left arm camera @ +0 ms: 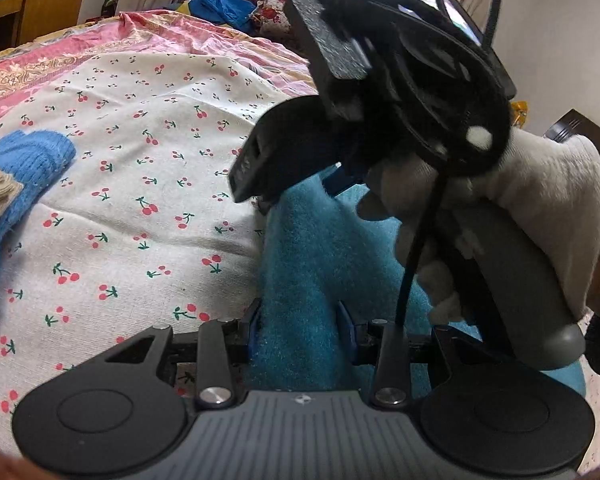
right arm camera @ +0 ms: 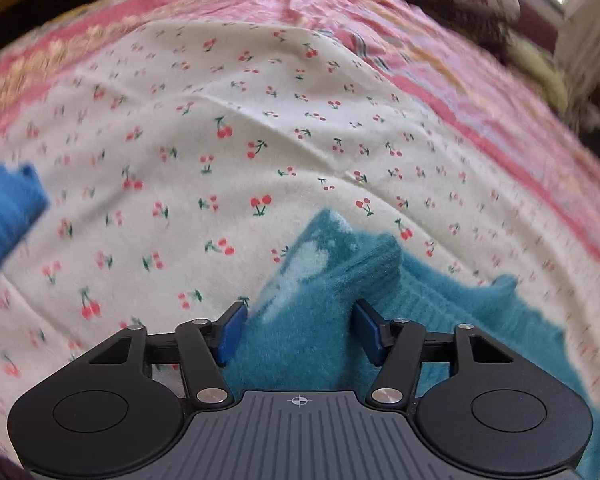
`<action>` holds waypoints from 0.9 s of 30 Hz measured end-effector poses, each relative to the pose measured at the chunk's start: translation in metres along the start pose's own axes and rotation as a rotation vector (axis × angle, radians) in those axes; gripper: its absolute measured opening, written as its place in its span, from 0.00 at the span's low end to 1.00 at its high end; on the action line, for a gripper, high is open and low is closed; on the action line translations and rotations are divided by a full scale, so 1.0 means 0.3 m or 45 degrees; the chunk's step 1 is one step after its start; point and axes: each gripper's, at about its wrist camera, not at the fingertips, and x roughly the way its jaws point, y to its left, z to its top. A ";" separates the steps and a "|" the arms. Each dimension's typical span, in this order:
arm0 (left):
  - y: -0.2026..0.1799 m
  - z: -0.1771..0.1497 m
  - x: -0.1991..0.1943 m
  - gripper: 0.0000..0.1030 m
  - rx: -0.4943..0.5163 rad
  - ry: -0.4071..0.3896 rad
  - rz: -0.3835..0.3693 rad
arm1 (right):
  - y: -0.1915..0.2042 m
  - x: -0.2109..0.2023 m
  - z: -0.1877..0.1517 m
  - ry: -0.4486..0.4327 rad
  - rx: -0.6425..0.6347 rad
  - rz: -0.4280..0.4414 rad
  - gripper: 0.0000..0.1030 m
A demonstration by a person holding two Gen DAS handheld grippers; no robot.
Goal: Fold small clothes
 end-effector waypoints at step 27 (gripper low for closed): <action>-0.026 -0.005 0.003 0.44 0.069 -0.026 0.008 | -0.172 -0.144 -0.071 -0.078 0.130 0.134 0.24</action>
